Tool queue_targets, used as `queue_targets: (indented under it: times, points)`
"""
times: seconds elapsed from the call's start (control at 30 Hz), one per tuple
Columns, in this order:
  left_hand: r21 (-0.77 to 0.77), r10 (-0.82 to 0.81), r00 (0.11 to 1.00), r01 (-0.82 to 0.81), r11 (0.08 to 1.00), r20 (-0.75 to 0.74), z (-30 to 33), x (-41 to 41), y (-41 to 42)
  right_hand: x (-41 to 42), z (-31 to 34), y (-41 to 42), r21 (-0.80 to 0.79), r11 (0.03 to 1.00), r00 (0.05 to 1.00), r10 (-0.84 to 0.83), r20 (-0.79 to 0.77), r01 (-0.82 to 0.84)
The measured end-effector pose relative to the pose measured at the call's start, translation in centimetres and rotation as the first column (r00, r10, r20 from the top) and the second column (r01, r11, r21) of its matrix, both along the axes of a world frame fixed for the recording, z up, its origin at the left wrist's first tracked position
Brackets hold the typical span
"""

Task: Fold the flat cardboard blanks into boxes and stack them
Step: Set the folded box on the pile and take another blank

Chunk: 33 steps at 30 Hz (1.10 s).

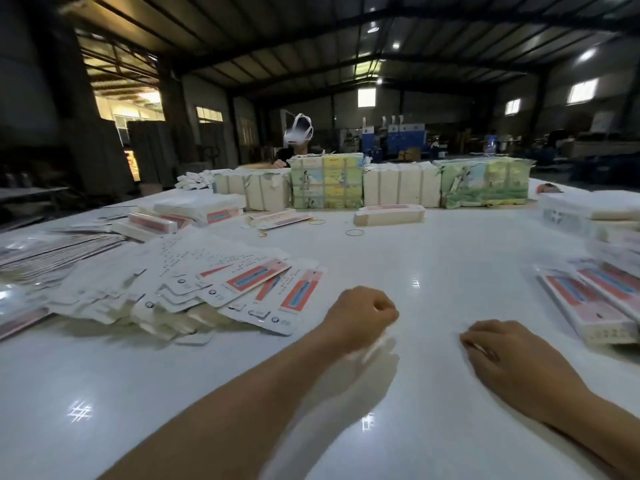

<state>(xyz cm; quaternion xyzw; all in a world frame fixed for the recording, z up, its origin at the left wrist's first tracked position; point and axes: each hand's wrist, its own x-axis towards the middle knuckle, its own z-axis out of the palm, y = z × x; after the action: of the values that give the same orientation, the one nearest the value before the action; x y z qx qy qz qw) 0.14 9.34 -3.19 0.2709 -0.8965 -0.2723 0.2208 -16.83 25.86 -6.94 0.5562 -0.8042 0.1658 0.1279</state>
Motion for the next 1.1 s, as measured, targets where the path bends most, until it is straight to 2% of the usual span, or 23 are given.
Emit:
queue_targets:
  times: [0.03,0.1,0.17,0.23,0.3,0.33,0.47,0.57,0.67,0.77,0.83,0.9,0.93,0.97,1.0,1.03,1.07,1.1]
  points:
    - [-0.024,0.073,0.997,-0.073,0.997,0.01,1.4,0.3,-2.2,0.0,0.0,-0.1,0.007,1.0,1.0,0.001,-0.009,-0.001]
    - [-0.242,0.279,0.952,-0.243,0.939,0.127,3.7,1.8,-7.1,0.0,0.0,-0.2,0.013,1.0,1.0,-0.009,-0.005,0.009]
    - [-0.43,0.489,0.832,-0.353,0.831,0.261,4.6,4.2,-11.5,0.1,0.1,-0.2,0.009,1.0,1.0,-0.02,0.012,0.02]
    - [-0.486,0.601,0.681,-0.391,0.781,0.418,4.0,6.5,-14.6,0.3,0.2,-0.3,0.015,1.0,1.0,-0.025,0.015,0.025]
    - [-0.466,0.607,0.578,-0.393,0.793,0.545,3.2,8.0,-16.4,0.4,0.3,-0.4,0.036,0.999,0.999,-0.029,0.013,0.029]
    - [-0.458,0.597,0.564,-0.385,0.801,0.571,2.8,8.3,-16.9,0.4,0.4,-0.4,0.046,0.998,0.999,-0.031,0.011,0.03]
    - [-0.583,0.622,0.571,-0.283,0.762,0.535,1.9,8.1,-17.1,0.7,0.8,-0.3,0.06,0.997,0.999,-0.041,0.026,0.04]
    - [-0.669,0.656,0.537,-0.21,0.713,0.53,2.1,7.9,-16.7,1.0,0.9,-0.3,0.048,0.998,0.999,-0.031,0.041,0.029]
    - [-0.652,0.661,0.598,-0.283,0.704,0.454,3.3,7.2,-15.1,1.0,0.8,-0.2,0.022,1.0,0.998,-0.022,0.059,0.02]
    - [-0.57,0.585,0.742,-0.34,0.748,0.326,4.6,4.5,-10.9,0.6,0.6,-0.3,0.051,0.999,0.999,-0.022,0.047,0.019]
    - [-0.581,0.468,0.85,-0.261,0.771,0.24,4.4,2.1,-6.9,0.4,0.5,-0.4,0.083,0.996,0.997,-0.033,0.063,0.028]
    - [-0.597,0.312,0.931,-0.144,0.789,0.187,3.4,0.3,-2.6,0.3,0.6,-0.3,-0.003,1.0,0.983,-0.015,0.185,0.016]
    - [-0.608,0.239,0.956,-0.09,0.789,0.168,2.8,-0.4,-0.6,0.3,0.9,-0.2,-0.124,0.991,0.944,0.003,0.331,0.041]
    - [-0.631,0.176,0.972,-0.04,0.775,0.154,2.2,-0.9,1.1,0.3,1.4,0.1,-0.262,0.958,0.837,0.049,0.545,0.114]
    - [-0.667,0.127,0.98,0.006,0.745,0.151,1.6,-1.3,2.5,0.3,2.1,0.3,-0.361,0.904,0.626,0.148,0.766,0.228]
    - [-0.708,0.09,0.983,0.051,0.704,0.16,1.0,-1.5,3.7,0.2,2.7,0.5,-0.39,0.854,0.354,0.267,0.897,0.345]
    - [-0.741,0.062,0.982,0.093,0.665,0.179,0.5,-1.7,4.6,0.1,3.2,0.8,-0.376,0.821,0.114,0.364,0.924,0.429]
    - [-0.766,0.035,0.98,0.132,0.629,0.197,-0.1,-1.6,5.3,0.0,3.6,1.1,-0.351,0.806,-0.043,0.421,0.906,0.477]
